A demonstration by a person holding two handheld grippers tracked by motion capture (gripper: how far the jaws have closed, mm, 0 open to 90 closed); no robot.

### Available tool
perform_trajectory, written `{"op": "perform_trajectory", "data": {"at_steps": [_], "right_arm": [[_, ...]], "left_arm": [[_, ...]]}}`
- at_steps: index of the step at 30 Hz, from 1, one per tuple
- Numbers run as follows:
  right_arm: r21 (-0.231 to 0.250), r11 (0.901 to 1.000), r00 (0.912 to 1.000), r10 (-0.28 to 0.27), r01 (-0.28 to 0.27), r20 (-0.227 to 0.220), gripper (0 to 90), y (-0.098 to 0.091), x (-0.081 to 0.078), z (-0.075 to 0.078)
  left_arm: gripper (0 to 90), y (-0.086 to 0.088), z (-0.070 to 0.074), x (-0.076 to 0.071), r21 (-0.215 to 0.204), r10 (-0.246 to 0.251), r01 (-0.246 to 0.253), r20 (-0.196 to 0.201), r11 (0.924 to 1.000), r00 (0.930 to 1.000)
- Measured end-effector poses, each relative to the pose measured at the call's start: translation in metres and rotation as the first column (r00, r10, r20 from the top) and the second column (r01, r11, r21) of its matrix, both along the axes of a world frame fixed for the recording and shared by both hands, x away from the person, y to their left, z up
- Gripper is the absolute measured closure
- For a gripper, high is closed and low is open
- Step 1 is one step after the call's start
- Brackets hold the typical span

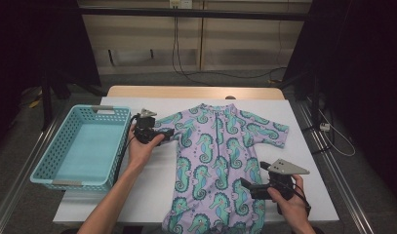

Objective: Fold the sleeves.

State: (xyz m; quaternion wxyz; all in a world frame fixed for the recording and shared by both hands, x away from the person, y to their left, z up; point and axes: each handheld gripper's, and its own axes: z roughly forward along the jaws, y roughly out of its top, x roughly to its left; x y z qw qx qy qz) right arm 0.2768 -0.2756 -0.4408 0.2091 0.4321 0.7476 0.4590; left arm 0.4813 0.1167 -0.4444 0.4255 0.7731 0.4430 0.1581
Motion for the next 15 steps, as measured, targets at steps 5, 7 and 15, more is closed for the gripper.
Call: {"op": "perform_trajectory", "data": {"at_steps": [5,7,15], "right_arm": [[0.005,1.0000,1.0000,-0.007,0.007,0.002,3.9,-0.0027,-0.0023,0.0008],[0.005,1.0000,1.0000,-0.006,0.006,0.001,3.9,-0.0023,-0.0023,0.0008],[-0.003,1.0000,1.0000,0.002,-0.002,-0.004,3.9,-0.0013,-0.0021,0.0001]], "left_arm": [[10.1,0.0029,-0.0019,0.0013,0.020,0.009,-0.008,-0.014,0.9998,0.9999],[10.3,0.0046,-0.0023,0.0014,0.034,0.016,-0.015,-0.019,0.9993,0.9997],[14.5,0.0060,-0.0053,0.0031,0.060,0.049,-0.047,-0.046,0.9971,0.9977]]}}
